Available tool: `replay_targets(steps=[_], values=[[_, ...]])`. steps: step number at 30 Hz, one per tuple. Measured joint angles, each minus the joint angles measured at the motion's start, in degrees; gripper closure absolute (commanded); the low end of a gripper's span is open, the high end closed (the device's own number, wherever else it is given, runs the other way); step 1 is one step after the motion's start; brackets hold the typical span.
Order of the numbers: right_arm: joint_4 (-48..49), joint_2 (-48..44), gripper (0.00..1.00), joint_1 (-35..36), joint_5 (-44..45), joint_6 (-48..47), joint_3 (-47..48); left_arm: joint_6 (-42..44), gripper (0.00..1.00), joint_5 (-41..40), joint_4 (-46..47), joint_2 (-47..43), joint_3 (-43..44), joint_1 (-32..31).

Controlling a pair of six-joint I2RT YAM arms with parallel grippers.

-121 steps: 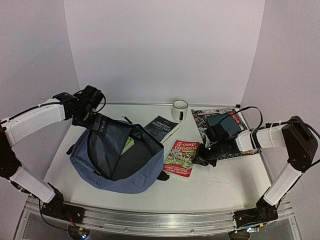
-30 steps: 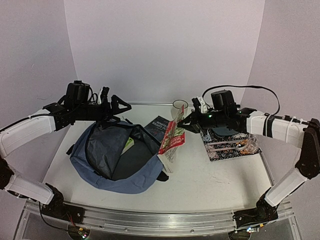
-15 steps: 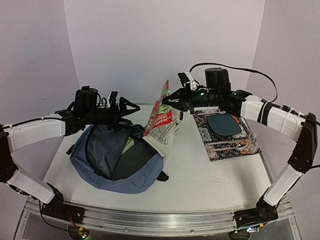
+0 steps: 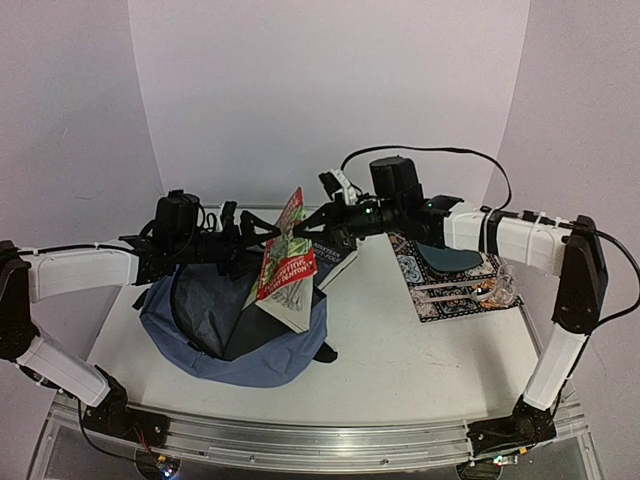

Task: Pack the student bag
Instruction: Pass from the right arm to the left

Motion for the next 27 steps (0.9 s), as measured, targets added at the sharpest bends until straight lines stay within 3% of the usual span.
replay_targets(steps=[14,27], values=[[6.1,0.1,1.0,-0.7,3.9,1.7,-15.4,-2.5,0.09,1.5,2.4,0.4,-4.1,-0.2],[9.3,3.7,1.0,-0.7,5.1,3.2,-18.7,-2.7,0.32,2.4,7.5,5.0,-4.2,-3.2]])
